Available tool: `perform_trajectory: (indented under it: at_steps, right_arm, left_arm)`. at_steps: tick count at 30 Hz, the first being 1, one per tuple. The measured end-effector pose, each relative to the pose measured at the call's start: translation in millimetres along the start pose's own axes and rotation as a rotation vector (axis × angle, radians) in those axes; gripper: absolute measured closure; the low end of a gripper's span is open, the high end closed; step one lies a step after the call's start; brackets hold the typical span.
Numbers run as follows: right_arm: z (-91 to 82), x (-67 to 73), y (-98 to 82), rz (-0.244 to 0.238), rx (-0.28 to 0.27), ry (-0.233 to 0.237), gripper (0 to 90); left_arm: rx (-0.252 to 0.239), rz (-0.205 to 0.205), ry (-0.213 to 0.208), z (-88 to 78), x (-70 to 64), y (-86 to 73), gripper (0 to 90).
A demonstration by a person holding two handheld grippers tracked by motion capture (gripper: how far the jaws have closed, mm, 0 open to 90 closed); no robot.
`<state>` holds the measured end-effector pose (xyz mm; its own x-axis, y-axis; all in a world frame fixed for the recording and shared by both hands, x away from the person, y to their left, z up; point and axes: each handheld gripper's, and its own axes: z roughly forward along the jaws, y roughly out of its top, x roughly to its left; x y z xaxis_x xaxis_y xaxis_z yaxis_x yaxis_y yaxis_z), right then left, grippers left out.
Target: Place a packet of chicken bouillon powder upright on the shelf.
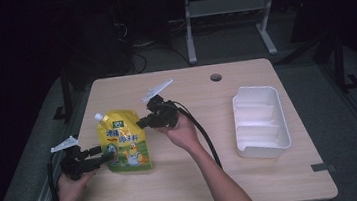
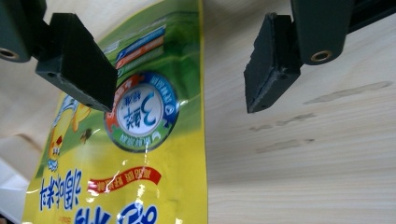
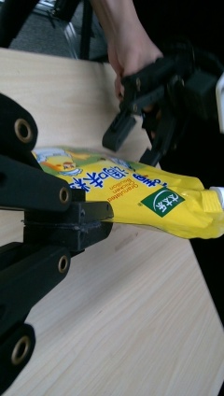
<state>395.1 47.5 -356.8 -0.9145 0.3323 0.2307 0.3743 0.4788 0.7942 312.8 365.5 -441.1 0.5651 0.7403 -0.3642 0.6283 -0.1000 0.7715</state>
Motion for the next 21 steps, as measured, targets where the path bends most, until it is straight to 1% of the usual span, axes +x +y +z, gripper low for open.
perform_trajectory:
  at_steps: [3, 4, 5, 6, 8, 12, 13, 16, 17, 21]
  right_arm:
    - [-3.1, 7.7, 0.7, -0.027, -0.003, 0.013, 90.0]
    - [-3.8, 9.5, 0.7, -0.034, -0.003, 0.019, 90.0]
    - [-4.5, 11.3, 0.6, -0.041, -0.003, 0.021, 90.0]
    - [-5.4, 12.9, 0.4, -0.047, -0.002, 0.024, 90.0]
    - [-6.7, 14.1, -0.4, -0.051, -0.002, 0.028, 90.0]
    - [-9.9, 15.7, -2.6, -0.053, -0.005, 0.032, 90.0]
    - [-10.8, 16.0, -2.8, -0.051, -0.006, 0.033, 90.0]
    - [-14.9, 16.7, -3.6, -0.052, -0.012, 0.033, 90.0]
    - [-16.8, 17.2, -3.8, -0.052, -0.013, 0.033, 90.0]
    - [-22.4, 19.8, -4.8, -0.061, -0.010, 0.027, 90.0]
  left_arm:
    - [0.001, 0.009, -0.032, 1.7, -1.3, 0.0, 28.8]
    - [0.000, 0.011, -0.049, 1.9, -1.4, 0.1, 29.4]
    - [-0.005, 0.015, -0.069, 1.6, -1.9, 0.1, 31.8]
    - [-0.009, 0.020, -0.077, 1.3, -2.2, 0.2, 34.8]
    - [-0.019, 0.031, -0.108, 0.2, -3.0, 0.4, 41.4]
    - [-0.024, 0.051, -0.120, -1.5, -4.6, 0.5, 49.3]
    - [-0.029, 0.048, -0.128, -2.2, -4.8, 0.5, 51.6]
    - [-0.049, 0.065, -0.142, -4.8, -7.1, 1.0, 59.8]
    - [-0.048, 0.075, -0.147, -5.1, -7.8, 1.1, 61.8]
    - [-0.044, 0.098, -0.164, -4.4, -11.3, 1.3, 66.9]
